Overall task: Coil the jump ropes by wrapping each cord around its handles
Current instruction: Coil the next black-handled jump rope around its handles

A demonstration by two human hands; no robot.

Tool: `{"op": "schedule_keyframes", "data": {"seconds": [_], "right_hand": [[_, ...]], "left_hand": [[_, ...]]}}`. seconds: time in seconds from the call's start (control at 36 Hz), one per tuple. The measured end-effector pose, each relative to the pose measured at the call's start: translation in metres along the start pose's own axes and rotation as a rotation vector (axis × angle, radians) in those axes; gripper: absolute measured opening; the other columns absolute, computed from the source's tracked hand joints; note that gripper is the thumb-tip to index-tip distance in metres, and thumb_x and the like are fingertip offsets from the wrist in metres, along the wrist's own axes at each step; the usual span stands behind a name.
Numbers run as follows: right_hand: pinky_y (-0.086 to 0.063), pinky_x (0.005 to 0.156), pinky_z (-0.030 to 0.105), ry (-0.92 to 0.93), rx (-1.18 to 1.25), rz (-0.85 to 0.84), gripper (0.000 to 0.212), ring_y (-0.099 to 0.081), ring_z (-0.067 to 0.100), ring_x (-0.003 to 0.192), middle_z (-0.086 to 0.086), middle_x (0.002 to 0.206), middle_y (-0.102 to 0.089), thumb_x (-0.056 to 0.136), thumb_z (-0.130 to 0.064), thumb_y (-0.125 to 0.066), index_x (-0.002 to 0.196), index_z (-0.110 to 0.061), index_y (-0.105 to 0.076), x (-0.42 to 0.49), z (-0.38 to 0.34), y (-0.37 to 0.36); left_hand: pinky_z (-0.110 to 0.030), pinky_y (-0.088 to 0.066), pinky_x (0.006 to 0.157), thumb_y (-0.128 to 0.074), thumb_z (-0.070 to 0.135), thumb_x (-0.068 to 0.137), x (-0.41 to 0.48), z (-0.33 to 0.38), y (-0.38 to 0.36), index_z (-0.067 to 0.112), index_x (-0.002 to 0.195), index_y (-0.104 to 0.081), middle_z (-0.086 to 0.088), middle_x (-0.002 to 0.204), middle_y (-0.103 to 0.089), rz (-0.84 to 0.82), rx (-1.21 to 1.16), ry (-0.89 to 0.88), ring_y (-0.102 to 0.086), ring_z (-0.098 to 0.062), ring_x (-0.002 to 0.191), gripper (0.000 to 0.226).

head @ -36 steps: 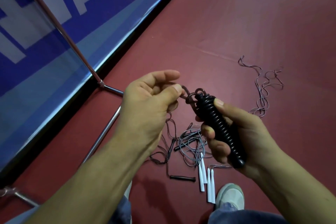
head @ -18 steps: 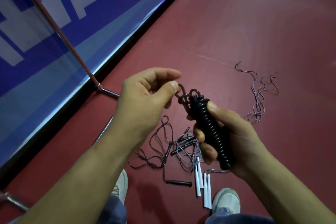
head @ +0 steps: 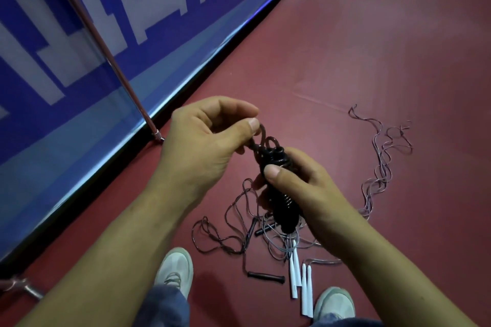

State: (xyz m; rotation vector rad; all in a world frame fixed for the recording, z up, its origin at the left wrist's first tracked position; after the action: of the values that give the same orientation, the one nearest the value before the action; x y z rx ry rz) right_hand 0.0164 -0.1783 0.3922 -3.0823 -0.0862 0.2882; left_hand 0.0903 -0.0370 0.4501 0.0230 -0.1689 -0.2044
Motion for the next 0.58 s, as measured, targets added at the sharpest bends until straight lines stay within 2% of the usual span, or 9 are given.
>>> {"op": "schedule_keyframes", "data": {"seconds": [0.08, 0.14, 0.19, 0.25, 0.28, 0.39, 0.44, 0.53, 0.58], "right_hand": [[-0.057, 0.084, 0.061, 0.099, -0.058, 0.074, 0.03, -0.071, 0.036, 0.086, 0.016, 0.098, -0.07, 0.084, -0.039, -0.079, 0.11, -0.028, -0.067, 0.003, -0.023, -0.011], [-0.055, 0.08, 0.062, 0.172, -0.07, 0.095, 0.033, -0.067, 0.043, 0.091, 0.013, 0.097, -0.07, 0.084, -0.034, -0.078, 0.114, -0.029, -0.065, 0.004, -0.045, -0.025], [-0.057, 0.076, 0.047, 0.243, -0.074, 0.092, 0.028, -0.067, 0.041, 0.093, 0.008, 0.095, -0.071, 0.089, -0.025, -0.076, 0.115, -0.026, -0.065, 0.007, -0.066, -0.038], [-0.056, 0.077, 0.029, 0.305, -0.103, 0.085, 0.025, -0.069, 0.03, 0.094, 0.0, 0.094, -0.072, 0.091, -0.021, -0.075, 0.113, -0.023, -0.065, 0.009, -0.091, -0.054], [-0.055, 0.077, 0.025, 0.332, -0.114, 0.072, 0.023, -0.07, 0.025, 0.092, -0.003, 0.093, -0.072, 0.091, -0.021, -0.074, 0.113, -0.022, -0.065, 0.01, -0.105, -0.065], [-0.045, 0.056, 0.014, 0.363, -0.126, -0.017, 0.016, -0.058, 0.003, 0.061, -0.012, 0.069, -0.063, 0.092, -0.022, -0.073, 0.103, -0.018, -0.063, 0.013, -0.144, -0.103], [-0.041, 0.046, 0.017, 0.355, -0.119, -0.061, 0.015, -0.051, 0.007, 0.052, -0.008, 0.062, -0.056, 0.092, -0.026, -0.074, 0.095, -0.017, -0.062, 0.014, -0.167, -0.127], [-0.041, 0.05, 0.03, 0.376, -0.088, -0.113, 0.015, -0.048, 0.019, 0.057, 0.003, 0.065, -0.051, 0.095, -0.027, -0.071, 0.09, -0.016, -0.062, 0.017, -0.198, -0.159], [-0.04, 0.051, 0.032, 0.406, -0.102, -0.148, 0.022, -0.048, 0.021, 0.056, 0.006, 0.064, -0.05, 0.095, -0.031, -0.07, 0.09, -0.013, -0.059, 0.019, -0.223, -0.186]], "left_hand": [[-0.024, -0.055, 0.065, -0.075, 0.004, 0.087, -0.001, 0.021, 0.013, 0.014, 0.094, -0.076, -0.005, 0.08, -0.075, 0.003, 0.019, -0.03, -0.067, -0.011, 0.064, 0.012], [-0.028, -0.056, 0.065, -0.074, 0.005, 0.089, 0.0, 0.041, 0.025, 0.014, 0.094, -0.076, -0.006, 0.079, -0.074, -0.002, 0.051, -0.06, -0.065, -0.014, 0.064, 0.011], [-0.03, -0.056, 0.065, -0.072, 0.006, 0.091, 0.002, 0.06, 0.035, 0.013, 0.095, -0.076, -0.009, 0.08, -0.074, -0.017, 0.072, -0.072, -0.066, -0.018, 0.065, 0.01], [-0.029, -0.056, 0.065, -0.068, 0.004, 0.094, 0.005, 0.082, 0.049, 0.011, 0.097, -0.077, -0.015, 0.084, -0.073, -0.037, 0.054, -0.063, -0.068, -0.021, 0.07, 0.012], [-0.028, -0.057, 0.067, -0.066, 0.003, 0.095, 0.006, 0.095, 0.057, 0.011, 0.099, -0.077, -0.017, 0.086, -0.073, -0.05, 0.05, -0.061, -0.069, -0.023, 0.073, 0.014], [-0.026, -0.055, 0.071, -0.057, 0.003, 0.1, 0.007, 0.139, 0.084, 0.01, 0.101, -0.077, -0.011, 0.085, -0.072, -0.156, 0.099, -0.05, -0.066, -0.02, 0.071, 0.021], [-0.024, -0.054, 0.072, -0.055, 0.0, 0.1, 0.004, 0.167, 0.105, 0.011, 0.102, -0.077, -0.01, 0.086, -0.072, -0.197, 0.131, -0.046, -0.065, -0.015, 0.072, 0.025], [-0.025, -0.056, 0.078, -0.055, -0.006, 0.098, 0.001, 0.21, 0.136, 0.01, 0.106, -0.077, -0.01, 0.093, -0.076, -0.221, 0.223, -0.067, -0.07, -0.017, 0.082, 0.028], [-0.028, -0.059, 0.08, -0.062, 0.001, 0.096, -0.002, 0.245, 0.164, 0.01, 0.107, -0.076, -0.01, 0.093, -0.078, -0.182, 0.335, -0.1, -0.073, -0.019, 0.086, 0.02]]}}
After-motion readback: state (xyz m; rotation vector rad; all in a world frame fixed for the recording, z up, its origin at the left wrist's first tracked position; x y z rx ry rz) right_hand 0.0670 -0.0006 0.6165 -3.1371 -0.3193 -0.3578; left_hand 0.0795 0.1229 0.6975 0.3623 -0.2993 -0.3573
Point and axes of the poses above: each hand's wrist, its own x-axis towards the middle knuckle, its own y-axis out of the back of the hand, z = x × y, the point moved 8 cm from there along x, towards the middle knuckle
